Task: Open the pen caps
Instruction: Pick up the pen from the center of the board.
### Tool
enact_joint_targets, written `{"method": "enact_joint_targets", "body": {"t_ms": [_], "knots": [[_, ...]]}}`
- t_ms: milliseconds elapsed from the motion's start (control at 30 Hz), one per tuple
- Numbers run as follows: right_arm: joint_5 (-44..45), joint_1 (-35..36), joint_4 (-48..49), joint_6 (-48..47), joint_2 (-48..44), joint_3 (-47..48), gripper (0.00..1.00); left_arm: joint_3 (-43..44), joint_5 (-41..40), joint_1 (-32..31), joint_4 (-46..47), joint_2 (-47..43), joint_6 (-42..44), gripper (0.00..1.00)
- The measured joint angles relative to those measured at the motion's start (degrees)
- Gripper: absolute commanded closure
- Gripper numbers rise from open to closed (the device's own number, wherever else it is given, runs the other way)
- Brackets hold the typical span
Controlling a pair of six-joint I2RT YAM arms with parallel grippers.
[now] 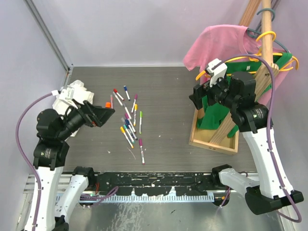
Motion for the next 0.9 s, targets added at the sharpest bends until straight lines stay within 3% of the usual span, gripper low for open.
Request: {"method": "enact_joint_targets", "body": {"t_ms": [567, 733, 900], "knots": [[-19.5, -13.3, 0.9, 0.5, -10.1, -21.8, 0.0, -19.0, -3.1, 0.4, 0.7, -15.0, -7.5, 0.02], [-23.7, -12.9, 0.9, -3.2, -11.1, -26.2, 0.0, -23.5, -2.8, 0.5, 1.8, -16.3, -10.3, 0.02], [-23.8, -6.0, 0.9, -8.0, -11.0, -30.1, 0.0, -26.3, -2.4, 0.6, 2.3, -16.3, -11.9, 0.02]]}}
